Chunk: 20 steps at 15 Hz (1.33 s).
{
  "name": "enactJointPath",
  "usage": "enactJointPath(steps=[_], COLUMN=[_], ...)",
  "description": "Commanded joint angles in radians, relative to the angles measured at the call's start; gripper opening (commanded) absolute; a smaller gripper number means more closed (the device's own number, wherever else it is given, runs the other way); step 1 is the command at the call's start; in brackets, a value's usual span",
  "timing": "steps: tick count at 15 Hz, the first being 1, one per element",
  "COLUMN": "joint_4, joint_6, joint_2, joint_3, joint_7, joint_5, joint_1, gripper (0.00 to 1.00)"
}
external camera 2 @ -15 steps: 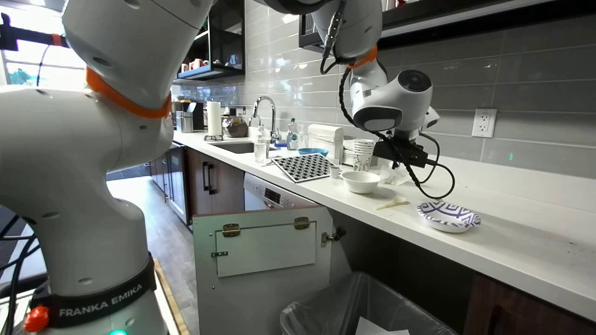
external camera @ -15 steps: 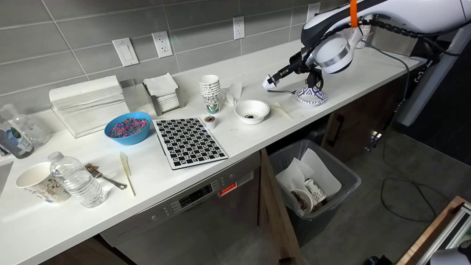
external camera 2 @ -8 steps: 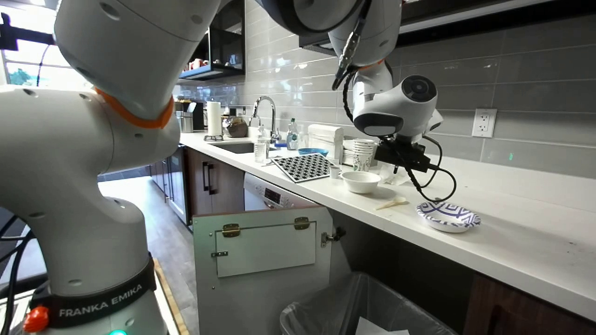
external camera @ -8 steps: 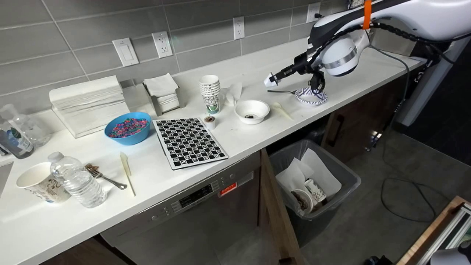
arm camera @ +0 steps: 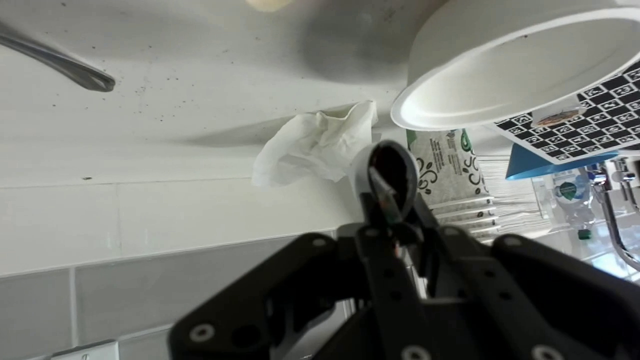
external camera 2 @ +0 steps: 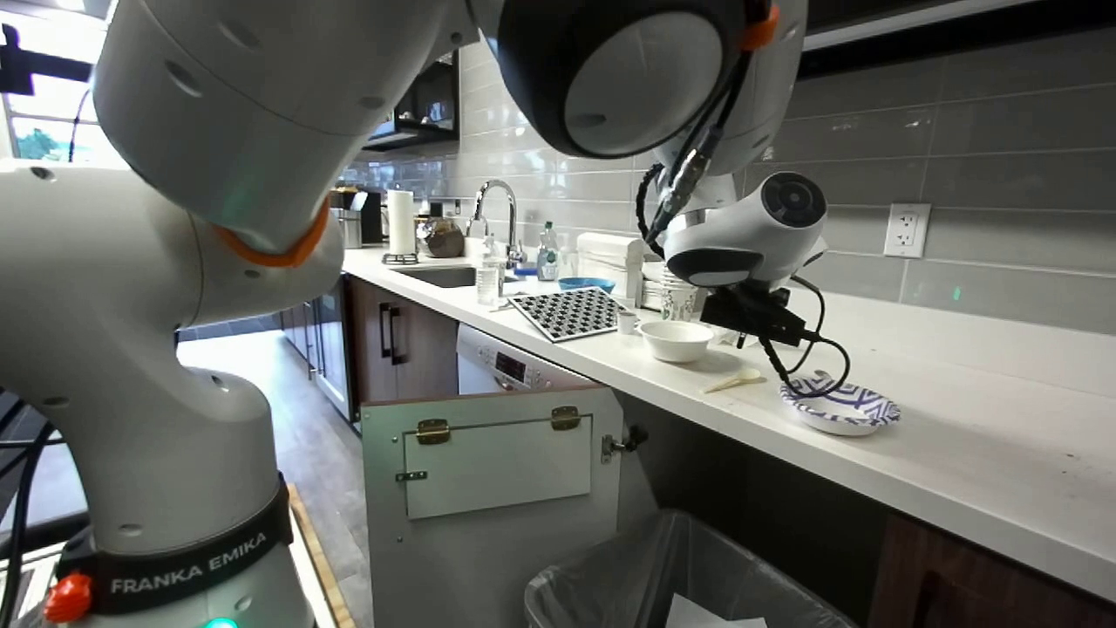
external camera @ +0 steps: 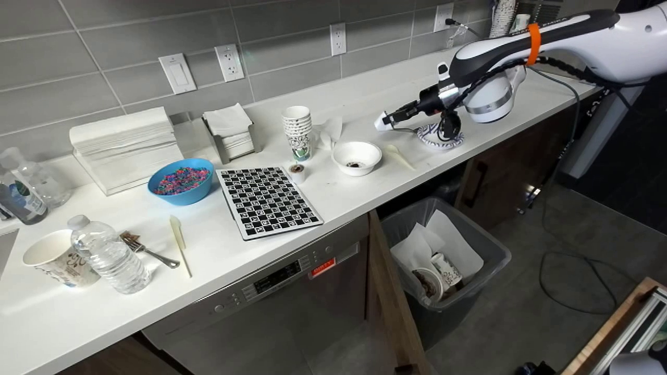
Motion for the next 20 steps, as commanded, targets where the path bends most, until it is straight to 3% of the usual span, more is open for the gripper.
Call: enactJointPath(steps=[1,11,17,18,20], joint_4=[-0.034,-0.041,-0.039,-0.017,-0.017], joint_6=[0.050,0.148,0.141,0.125,0.126], joint_2=[0.122,0.375,0.487,0.419,0.446], joint_3=[0.055,0.121,0.135,0.110,0.113], joint_7=[0.031,0.091,0.137,0.165,0.164], joint_5=[-0.137,-0.418,-0.539,-0.538,-0.552], joint_1=[-0.060,-0.121,-0.140,-0.114,-0.118], gripper=[0.04,0.04,0.04,0.16,0.16])
